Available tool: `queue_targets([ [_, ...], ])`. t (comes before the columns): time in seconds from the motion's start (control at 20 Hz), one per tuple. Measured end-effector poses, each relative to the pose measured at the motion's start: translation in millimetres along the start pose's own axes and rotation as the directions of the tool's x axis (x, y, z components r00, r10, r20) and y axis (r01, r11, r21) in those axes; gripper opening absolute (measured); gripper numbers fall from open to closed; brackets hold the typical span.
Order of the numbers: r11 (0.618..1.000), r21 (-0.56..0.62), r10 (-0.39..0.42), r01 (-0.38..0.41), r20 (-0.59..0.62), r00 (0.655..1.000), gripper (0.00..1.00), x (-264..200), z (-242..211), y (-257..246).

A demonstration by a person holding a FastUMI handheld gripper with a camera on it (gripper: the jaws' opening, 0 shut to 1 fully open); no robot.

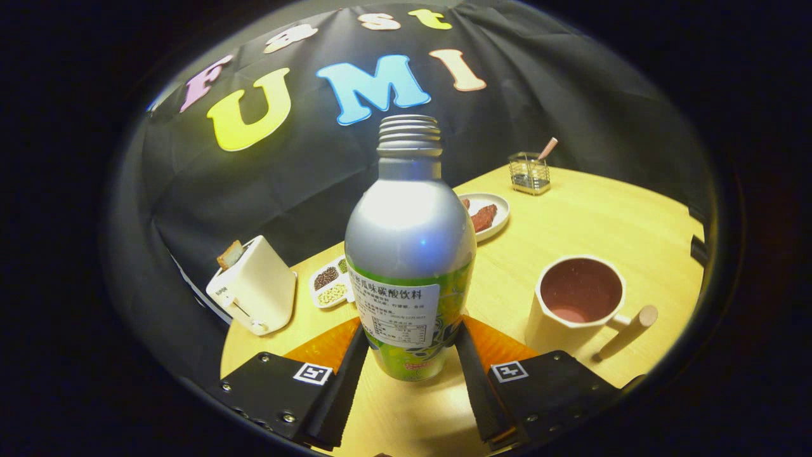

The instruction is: Take the bottle from table, then pour the juice into the cup, finally place the bottle on the coaster

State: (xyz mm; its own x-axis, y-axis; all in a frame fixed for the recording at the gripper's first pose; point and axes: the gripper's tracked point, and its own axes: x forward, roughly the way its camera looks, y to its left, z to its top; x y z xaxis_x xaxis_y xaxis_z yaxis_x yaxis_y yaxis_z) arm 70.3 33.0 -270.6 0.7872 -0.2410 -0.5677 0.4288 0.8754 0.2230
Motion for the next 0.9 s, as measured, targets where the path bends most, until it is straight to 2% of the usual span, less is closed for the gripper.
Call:
queue_targets([
  [0.45,0.976,-0.202,-0.074,0.077,0.024,0.997,0.77,44,2,8],
  [0.9,0.959,-0.259,-0.116,0.116,0.016,0.993,0.77,73,4,-7],
])
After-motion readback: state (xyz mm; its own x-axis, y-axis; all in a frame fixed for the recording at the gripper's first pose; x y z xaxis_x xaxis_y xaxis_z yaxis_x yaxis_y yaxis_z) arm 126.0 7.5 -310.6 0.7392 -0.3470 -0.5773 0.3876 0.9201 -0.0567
